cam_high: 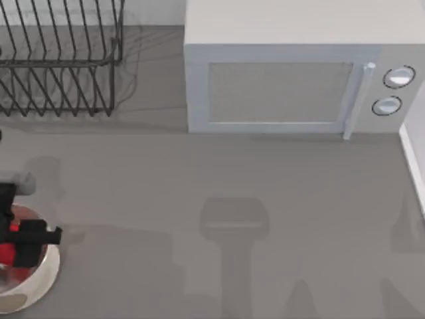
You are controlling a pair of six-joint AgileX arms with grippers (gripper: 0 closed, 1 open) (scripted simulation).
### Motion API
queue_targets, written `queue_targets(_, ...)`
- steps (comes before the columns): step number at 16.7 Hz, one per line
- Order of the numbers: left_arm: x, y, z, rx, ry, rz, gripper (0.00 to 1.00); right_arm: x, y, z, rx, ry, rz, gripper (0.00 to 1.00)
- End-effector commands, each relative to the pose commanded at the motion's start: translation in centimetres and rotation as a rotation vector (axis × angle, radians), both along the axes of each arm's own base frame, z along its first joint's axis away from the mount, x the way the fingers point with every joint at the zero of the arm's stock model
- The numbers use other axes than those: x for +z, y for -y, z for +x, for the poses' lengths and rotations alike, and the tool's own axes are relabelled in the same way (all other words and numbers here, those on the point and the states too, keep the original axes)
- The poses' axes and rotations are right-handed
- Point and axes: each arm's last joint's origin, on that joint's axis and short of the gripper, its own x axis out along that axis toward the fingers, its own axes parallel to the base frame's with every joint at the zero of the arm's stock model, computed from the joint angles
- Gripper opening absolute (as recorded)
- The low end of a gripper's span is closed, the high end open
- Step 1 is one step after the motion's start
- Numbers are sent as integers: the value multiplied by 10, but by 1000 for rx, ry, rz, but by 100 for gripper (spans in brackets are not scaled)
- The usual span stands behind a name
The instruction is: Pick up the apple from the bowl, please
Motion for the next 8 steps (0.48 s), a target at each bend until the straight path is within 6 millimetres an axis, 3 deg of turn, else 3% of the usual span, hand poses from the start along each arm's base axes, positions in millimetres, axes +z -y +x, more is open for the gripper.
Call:
queue_targets(1, 23, 0, 1, -18, 46, 7, 0, 0, 0, 0, 0, 0, 0, 100)
queue_targets(5, 36, 0, 10, -18, 39, 8, 0, 0, 0, 0, 0, 0, 0, 100)
queue_targets(8, 71, 0, 28, -18, 31, 8, 0, 0, 0, 0, 0, 0, 0, 100)
